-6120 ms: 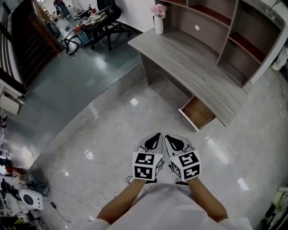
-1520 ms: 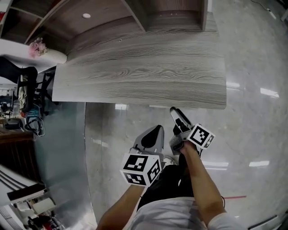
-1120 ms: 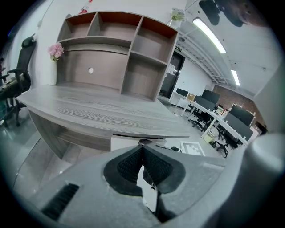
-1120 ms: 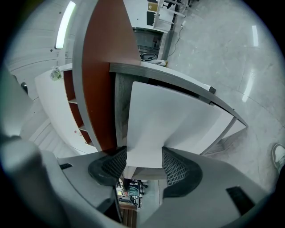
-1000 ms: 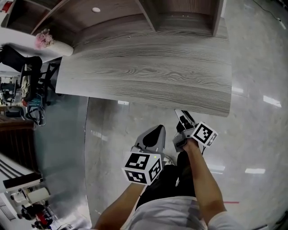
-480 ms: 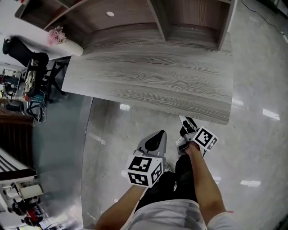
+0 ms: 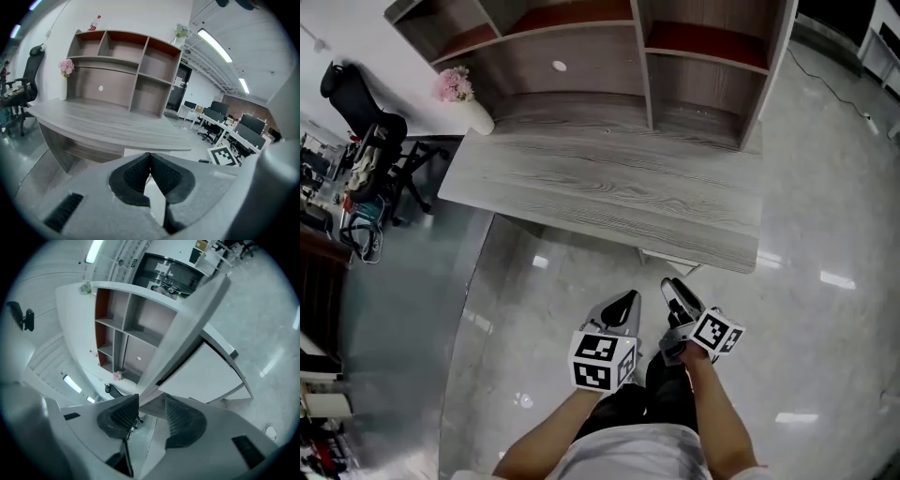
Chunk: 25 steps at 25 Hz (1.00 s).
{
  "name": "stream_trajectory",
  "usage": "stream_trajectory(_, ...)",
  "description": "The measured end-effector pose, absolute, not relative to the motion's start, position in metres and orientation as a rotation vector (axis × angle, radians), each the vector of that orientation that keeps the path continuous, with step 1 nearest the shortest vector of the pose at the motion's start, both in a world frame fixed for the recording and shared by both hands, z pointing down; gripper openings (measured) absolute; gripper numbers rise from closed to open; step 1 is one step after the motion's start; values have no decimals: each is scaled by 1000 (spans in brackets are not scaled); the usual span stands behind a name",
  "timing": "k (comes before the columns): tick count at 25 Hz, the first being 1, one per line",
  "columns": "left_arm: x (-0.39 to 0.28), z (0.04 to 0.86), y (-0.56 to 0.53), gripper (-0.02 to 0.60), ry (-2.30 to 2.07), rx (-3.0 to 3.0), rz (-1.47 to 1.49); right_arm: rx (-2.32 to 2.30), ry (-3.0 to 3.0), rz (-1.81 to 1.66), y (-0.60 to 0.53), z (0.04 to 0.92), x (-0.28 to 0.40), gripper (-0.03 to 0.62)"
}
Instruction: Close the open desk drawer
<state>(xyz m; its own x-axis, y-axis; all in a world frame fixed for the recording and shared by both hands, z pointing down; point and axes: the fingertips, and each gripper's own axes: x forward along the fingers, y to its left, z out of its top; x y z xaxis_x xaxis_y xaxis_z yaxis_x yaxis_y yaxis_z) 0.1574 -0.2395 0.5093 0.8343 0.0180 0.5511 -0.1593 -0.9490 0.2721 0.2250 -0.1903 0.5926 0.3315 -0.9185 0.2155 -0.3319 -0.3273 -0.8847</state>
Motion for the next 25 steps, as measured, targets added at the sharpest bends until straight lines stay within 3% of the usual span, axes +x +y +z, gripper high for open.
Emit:
stream_trajectory(6,125,489,-234,3,-81,2746,789,-1990,1264,-857,-187,525,186,98)
stream_trajectory(18,77,434,-205,3,83,2810,631,-2450,1520,-677,-171,420,100,2)
stream_trajectory(25,61,417,-196,3,177,2850,606,-2601,1550,-633,-169,402,78,2)
